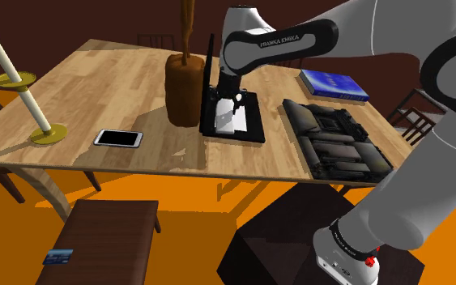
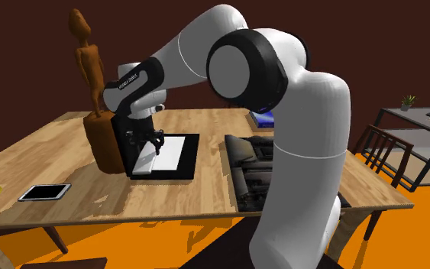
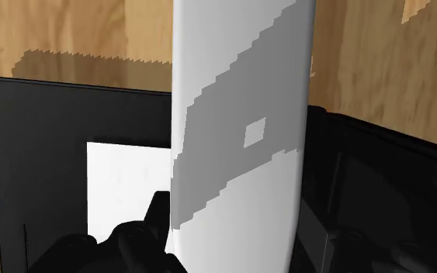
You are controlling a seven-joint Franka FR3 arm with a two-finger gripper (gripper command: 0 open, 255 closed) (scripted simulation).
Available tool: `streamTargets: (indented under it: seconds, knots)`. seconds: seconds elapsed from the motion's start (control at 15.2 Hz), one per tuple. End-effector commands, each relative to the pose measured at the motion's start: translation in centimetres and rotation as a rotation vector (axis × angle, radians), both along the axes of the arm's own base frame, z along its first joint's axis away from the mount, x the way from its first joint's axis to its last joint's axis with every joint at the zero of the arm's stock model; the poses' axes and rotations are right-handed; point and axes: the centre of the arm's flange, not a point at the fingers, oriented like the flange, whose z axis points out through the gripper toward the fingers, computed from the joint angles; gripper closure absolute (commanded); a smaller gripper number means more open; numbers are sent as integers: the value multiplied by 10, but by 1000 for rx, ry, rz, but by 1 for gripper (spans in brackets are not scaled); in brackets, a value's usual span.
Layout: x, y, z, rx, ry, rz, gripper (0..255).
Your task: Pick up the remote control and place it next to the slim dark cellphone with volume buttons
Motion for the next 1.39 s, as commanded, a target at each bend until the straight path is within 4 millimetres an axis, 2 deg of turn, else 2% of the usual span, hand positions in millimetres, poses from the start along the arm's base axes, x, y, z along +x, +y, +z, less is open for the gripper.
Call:
streamTargets:
  seconds: [0.0,0.86,1.32]
  knots:
    - [-6,30,-1,1,-1,3,255]
    - [-27,202,-1,1,-1,3,255]
    - [-27,202,-38,1,-1,3,255]
